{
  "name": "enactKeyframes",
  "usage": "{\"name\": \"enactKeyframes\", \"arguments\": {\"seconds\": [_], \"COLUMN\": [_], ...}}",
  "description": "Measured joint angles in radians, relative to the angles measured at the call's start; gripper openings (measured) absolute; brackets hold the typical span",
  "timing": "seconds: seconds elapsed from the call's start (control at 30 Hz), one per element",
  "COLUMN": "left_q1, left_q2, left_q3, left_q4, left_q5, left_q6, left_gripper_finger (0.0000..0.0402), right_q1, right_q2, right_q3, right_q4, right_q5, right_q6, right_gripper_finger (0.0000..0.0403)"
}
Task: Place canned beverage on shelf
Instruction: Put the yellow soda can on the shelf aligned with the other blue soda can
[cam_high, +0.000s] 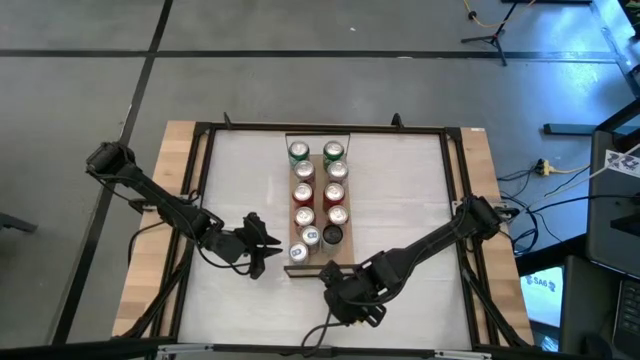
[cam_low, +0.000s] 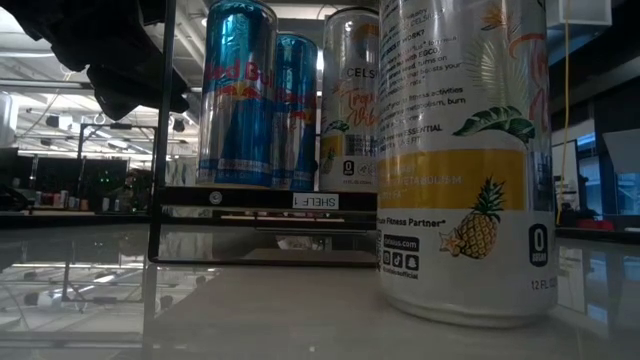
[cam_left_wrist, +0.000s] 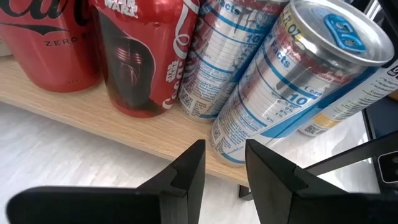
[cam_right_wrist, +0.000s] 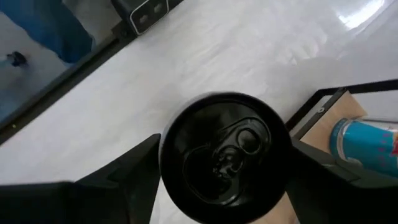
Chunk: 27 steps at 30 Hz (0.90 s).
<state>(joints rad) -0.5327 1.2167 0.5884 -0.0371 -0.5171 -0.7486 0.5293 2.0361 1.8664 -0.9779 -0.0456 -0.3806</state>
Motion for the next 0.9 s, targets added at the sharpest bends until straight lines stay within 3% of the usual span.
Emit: {"name": "enactKeyframes", "arguments": {"seconds": [0.2,0.43,0.7,0.9], "left_q1": [0.0,0.0,0.0,0.0], "left_q2": [0.0,0.0,0.0,0.0], "left_q3": [0.0,0.0,0.0,0.0], "left_q4": [0.0,0.0,0.0,0.0], "left_q5": [-0.022,-0.025,-0.025,-0.025], "left_q6": [0.0,0.0,0.0,0.0], "left_gripper_finger": [0.0105,0.0105,0.0105,0.0105], "right_q1": [0.0,0.0,0.008,0.009], "right_q2": [0.0,0.0,-0.014,-0.069], "right_q3": [0.001,0.002,-0.001,-0.002], "right_q4": [-0.015,-0.019,-0.029,-0.04], "right_q5": [0.002,0.009,0.007,-0.018], "right_q6": [0.093,0.25,0.37,0.418], "right_gripper_finger": [0.0248,0.0272,0.0252,0.0259]}}
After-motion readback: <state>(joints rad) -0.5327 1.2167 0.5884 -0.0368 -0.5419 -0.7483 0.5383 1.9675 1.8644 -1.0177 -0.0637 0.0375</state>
